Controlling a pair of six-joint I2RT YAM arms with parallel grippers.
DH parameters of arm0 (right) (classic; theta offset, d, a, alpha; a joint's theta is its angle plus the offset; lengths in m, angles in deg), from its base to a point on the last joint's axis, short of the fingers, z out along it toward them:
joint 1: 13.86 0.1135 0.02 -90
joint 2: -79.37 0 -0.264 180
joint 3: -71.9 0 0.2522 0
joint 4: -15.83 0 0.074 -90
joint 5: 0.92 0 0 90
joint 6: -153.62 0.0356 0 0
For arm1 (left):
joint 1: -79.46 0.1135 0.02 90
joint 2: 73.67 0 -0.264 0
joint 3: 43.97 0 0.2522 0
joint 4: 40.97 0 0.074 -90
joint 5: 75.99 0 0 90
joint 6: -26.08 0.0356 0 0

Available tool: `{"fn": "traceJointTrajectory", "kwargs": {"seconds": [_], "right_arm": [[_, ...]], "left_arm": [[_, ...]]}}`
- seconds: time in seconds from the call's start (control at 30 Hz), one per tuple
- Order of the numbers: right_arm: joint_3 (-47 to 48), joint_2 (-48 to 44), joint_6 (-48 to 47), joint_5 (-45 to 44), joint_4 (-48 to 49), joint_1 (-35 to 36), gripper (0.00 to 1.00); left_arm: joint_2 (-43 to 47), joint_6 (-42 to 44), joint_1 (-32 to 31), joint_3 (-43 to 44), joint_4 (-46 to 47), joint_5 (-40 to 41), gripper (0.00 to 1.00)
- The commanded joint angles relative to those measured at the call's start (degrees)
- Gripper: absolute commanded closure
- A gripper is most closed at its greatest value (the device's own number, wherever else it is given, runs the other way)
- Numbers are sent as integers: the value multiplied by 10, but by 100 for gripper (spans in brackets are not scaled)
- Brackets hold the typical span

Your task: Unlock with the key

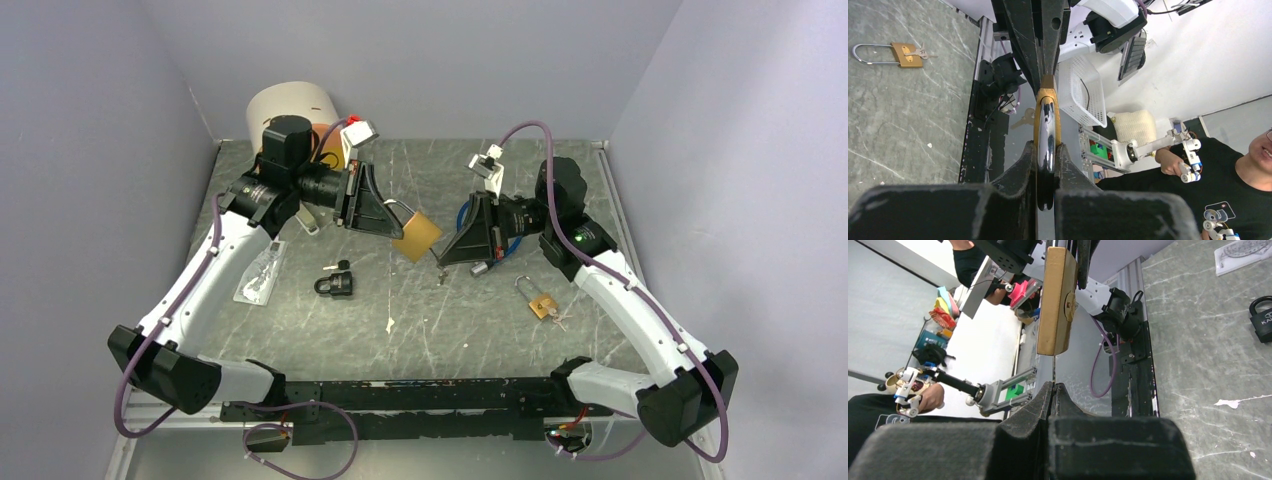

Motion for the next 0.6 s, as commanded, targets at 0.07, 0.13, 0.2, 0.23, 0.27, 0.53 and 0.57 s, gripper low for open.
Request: {"fn": "traceJointTrajectory", "kwargs": {"seconds": [0.07, 0.13, 0.2, 0.23, 0.27, 0.53, 0.57], "right_arm": [[38, 8, 4, -10, 33, -2, 100], [52, 18, -10, -8, -1, -2, 100], [71, 31, -49, -5, -48, -2, 100], [85, 41, -80, -6, -83, -2, 100], [102, 51, -117, -14, -134, -2, 100], [151, 84, -195, -49, -238, -2, 100], [151, 86, -196, -54, -238, -2, 100]], "left_arm": [[17, -3, -3, 4, 29, -39, 98], [15, 15, -3, 4, 7, -39, 98], [17, 18, -3, -2, 4, -43, 97], [18, 15, -3, -6, 8, -43, 97], [20, 16, -3, -9, 9, -44, 97], [10, 73, -3, 0, -68, -39, 98], [10, 73, -4, -2, -68, -39, 97]]}}
